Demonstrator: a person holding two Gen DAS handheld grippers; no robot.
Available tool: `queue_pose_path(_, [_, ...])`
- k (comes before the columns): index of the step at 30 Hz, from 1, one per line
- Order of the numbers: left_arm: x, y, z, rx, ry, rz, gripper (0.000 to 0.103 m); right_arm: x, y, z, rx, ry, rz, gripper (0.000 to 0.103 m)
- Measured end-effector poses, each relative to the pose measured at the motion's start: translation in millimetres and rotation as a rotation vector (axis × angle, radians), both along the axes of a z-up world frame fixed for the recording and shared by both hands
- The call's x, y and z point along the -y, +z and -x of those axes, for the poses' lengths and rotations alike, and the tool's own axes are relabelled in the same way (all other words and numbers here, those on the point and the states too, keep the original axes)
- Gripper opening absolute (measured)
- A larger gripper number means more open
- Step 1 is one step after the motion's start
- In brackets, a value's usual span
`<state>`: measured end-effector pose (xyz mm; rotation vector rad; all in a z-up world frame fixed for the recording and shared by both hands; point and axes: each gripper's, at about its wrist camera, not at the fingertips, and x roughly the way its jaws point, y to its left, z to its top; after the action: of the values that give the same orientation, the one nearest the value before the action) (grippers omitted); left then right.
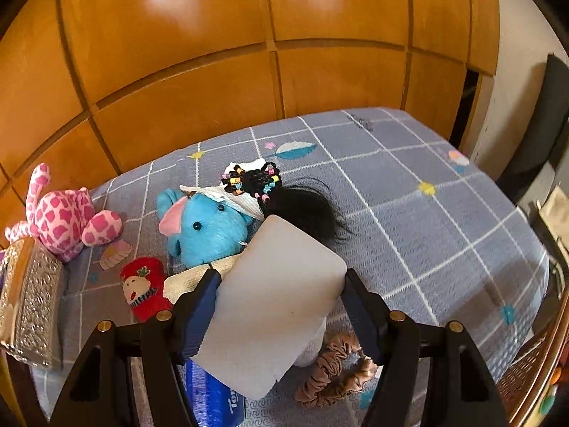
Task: Organize soft objects
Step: 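Carry towel roll to gold tray with left tool while right tool grasps white sponge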
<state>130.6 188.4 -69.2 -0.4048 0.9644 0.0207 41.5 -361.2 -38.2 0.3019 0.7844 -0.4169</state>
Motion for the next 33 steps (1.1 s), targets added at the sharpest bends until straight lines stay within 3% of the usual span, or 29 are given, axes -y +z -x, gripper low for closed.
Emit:
queue_pose_path(8, [2.8, 28.6, 39.3, 0.085, 0.044, -0.042, 0.076, -4.3, 9.3, 3.2, 0.049, 0.021, 0.013, 0.07])
queue_pose_path(24, [55.8, 44.3, 85.3, 0.114, -0.087, -0.034, 0.077, -20.2, 19.9, -40.2, 0.012, 0.122, -0.01, 0.07])
queue_pose_path(33, [53.3, 47.2, 99.1, 0.125, -0.079, -0.061, 0.082, -96.5, 51.4, -77.4, 0.09, 0.348, -0.04, 0.07])
